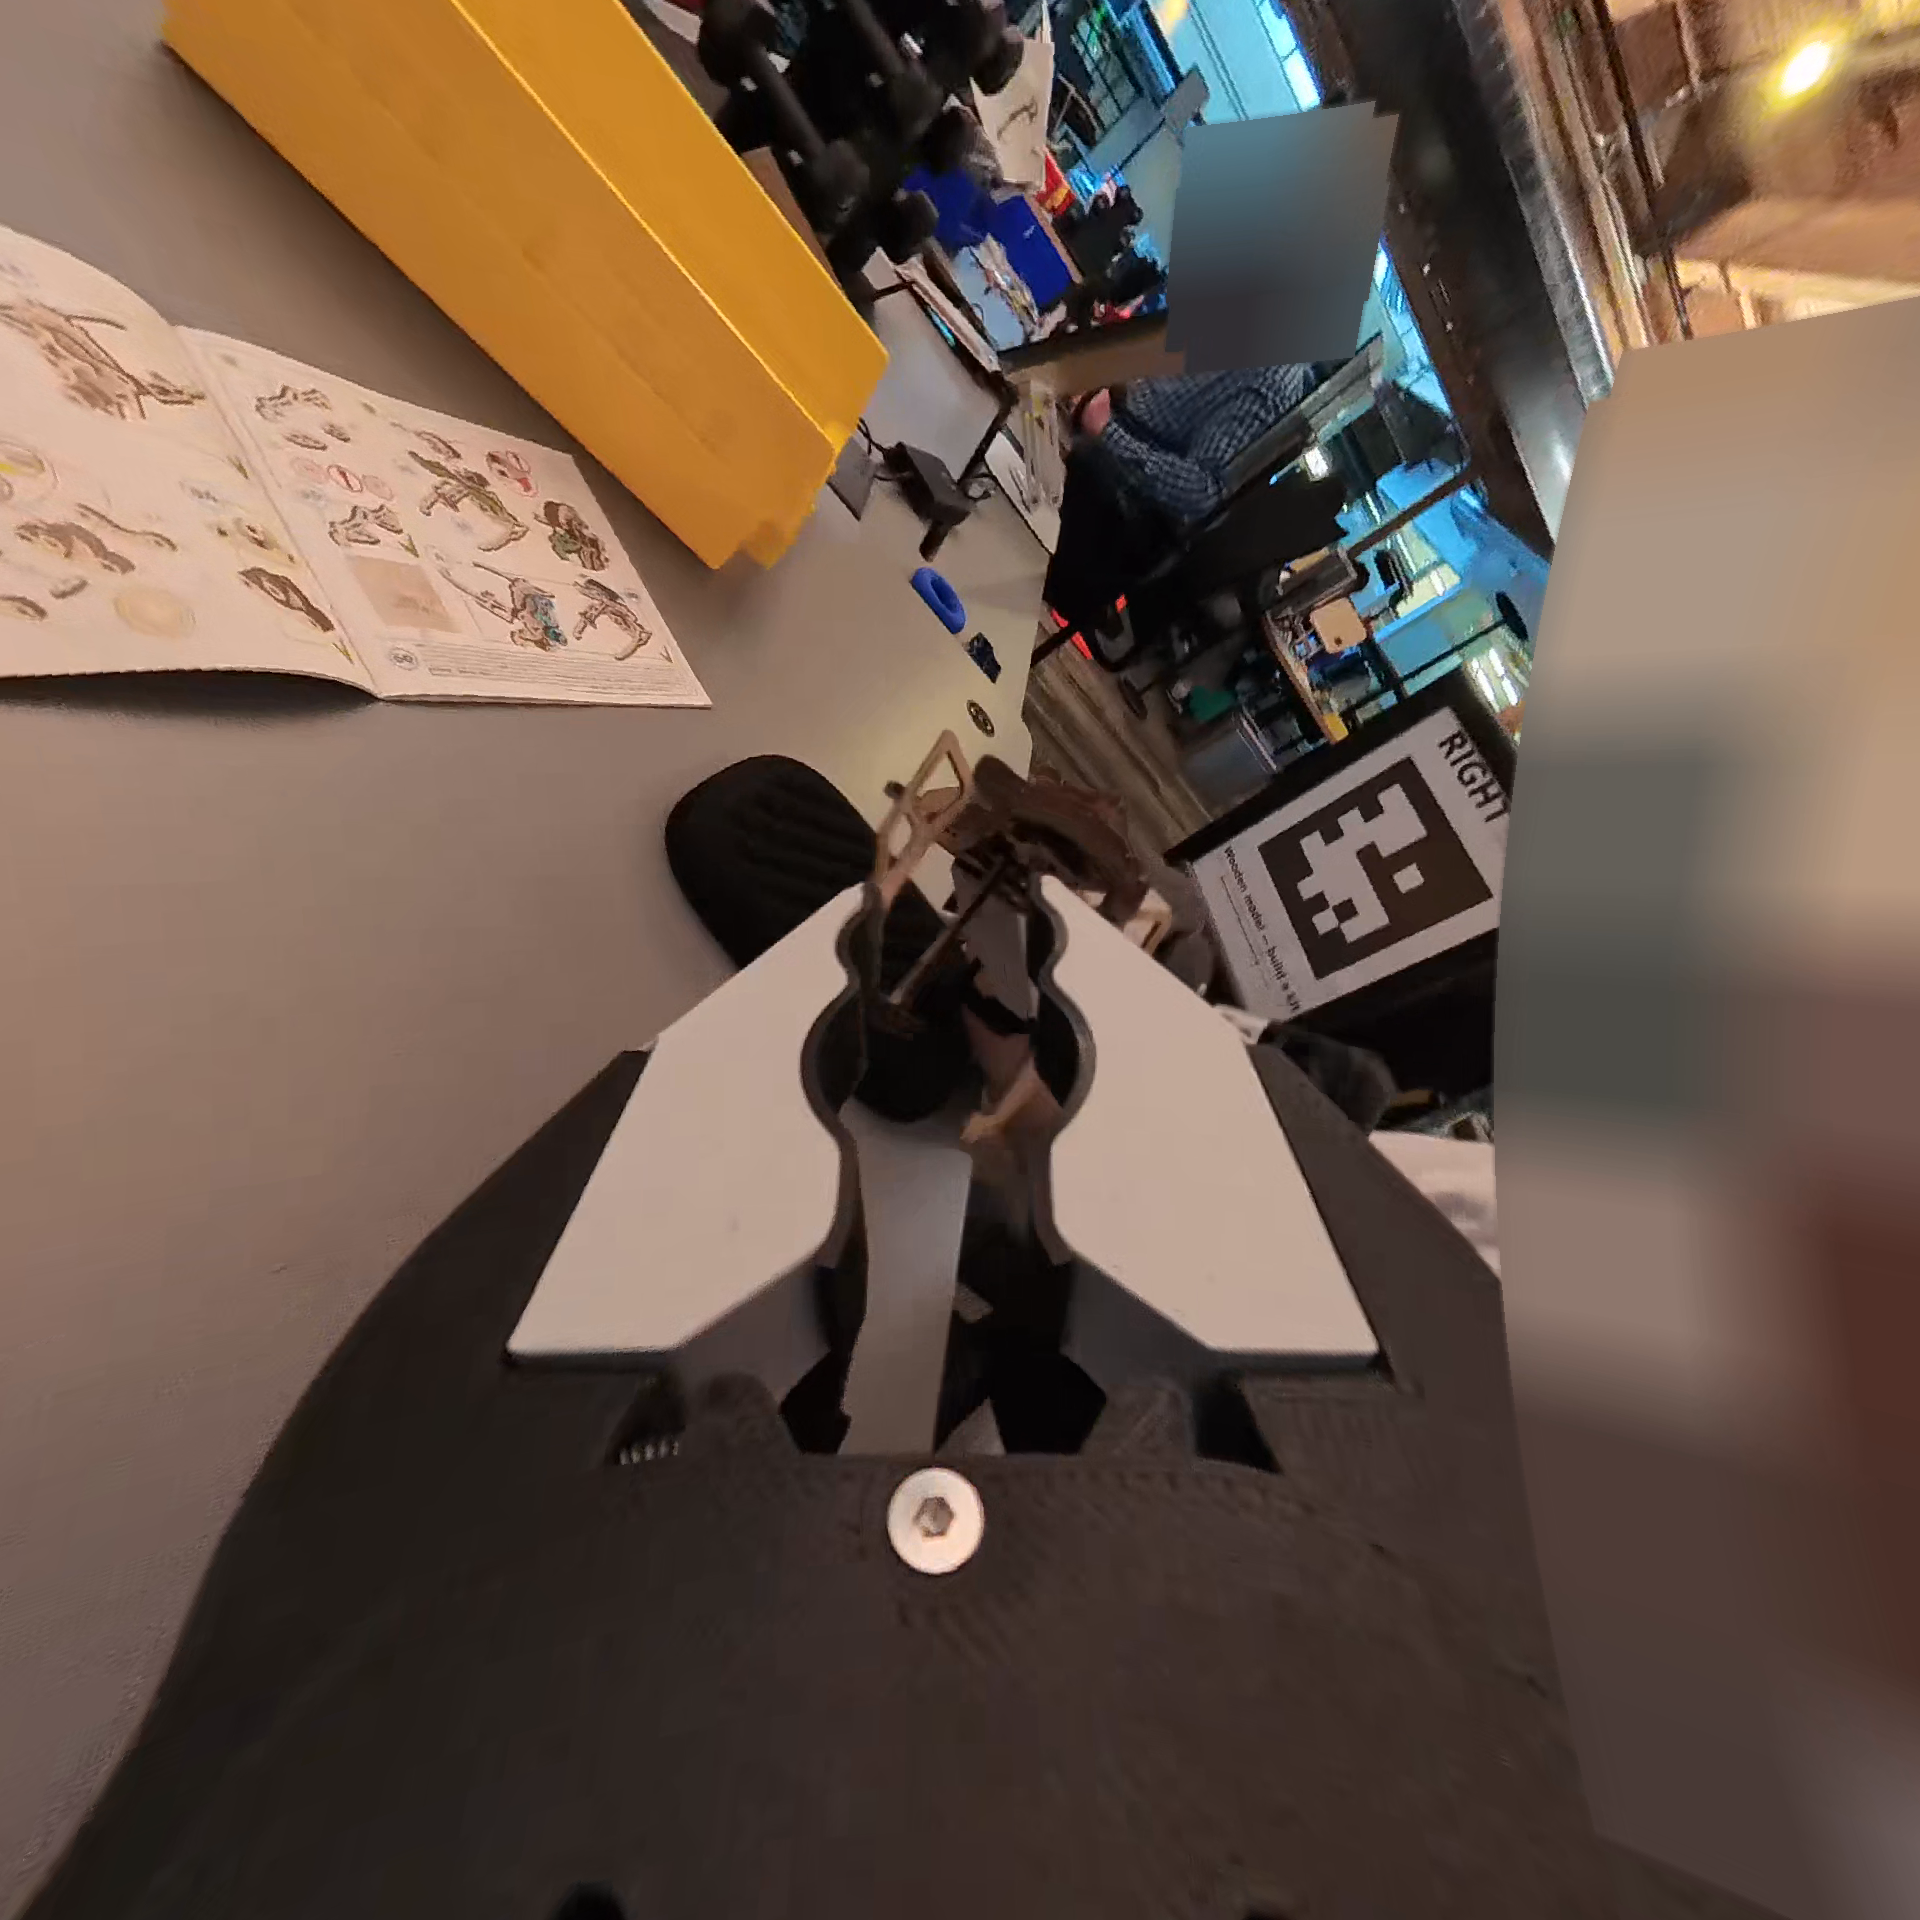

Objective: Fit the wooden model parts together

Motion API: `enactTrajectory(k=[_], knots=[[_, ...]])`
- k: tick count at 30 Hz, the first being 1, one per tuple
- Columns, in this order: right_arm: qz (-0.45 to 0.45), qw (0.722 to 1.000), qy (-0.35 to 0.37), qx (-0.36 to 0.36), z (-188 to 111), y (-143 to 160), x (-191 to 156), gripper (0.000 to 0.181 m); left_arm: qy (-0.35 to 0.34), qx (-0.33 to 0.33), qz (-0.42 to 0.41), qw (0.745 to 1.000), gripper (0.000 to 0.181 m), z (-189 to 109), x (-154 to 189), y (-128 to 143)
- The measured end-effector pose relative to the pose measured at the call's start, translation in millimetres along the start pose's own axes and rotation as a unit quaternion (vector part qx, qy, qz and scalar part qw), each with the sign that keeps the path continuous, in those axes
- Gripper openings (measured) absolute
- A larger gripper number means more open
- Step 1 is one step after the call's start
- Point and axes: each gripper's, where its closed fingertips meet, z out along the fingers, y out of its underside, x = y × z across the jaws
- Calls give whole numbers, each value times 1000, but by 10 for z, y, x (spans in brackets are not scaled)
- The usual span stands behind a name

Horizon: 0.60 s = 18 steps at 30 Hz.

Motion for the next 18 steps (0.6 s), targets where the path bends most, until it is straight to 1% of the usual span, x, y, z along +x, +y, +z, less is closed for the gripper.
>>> enactTrajectory(k=[3,5,7,11,13,15,16,17,18], knots=[[-65,997,27,-3,8,-18,24,10,1,6,-28,1000,29,43,85,3],[-110,993,44,2,12,-60,37,10,-9,-4,-41,999,33,69,86,55],[-149,988,50,-8,46,-41,32,10,-4,-8,-55,998,33,82,134,87],[-191,980,55,-13,96,-35,19,11,-19,-21,-63,998,34,129,90,141],[-214,975,53,-14,119,-33,-17,11,-6,-23,-70,997,26,166,107,147],[-223,974,47,-15,138,-26,-55,11,-3,-32,-56,998,7,190,83,164],[-221,974,41,-17,150,-5,-74,11,-7,-34,-49,998,6,193,51,162],[-206,978,21,-12,169,14,-125,11,-15,-36,-45,998,4,183,6,147],[-177,984,-4,-12,192,48,-178,15,-22,-38,-39,998,3,165,-37,132]])
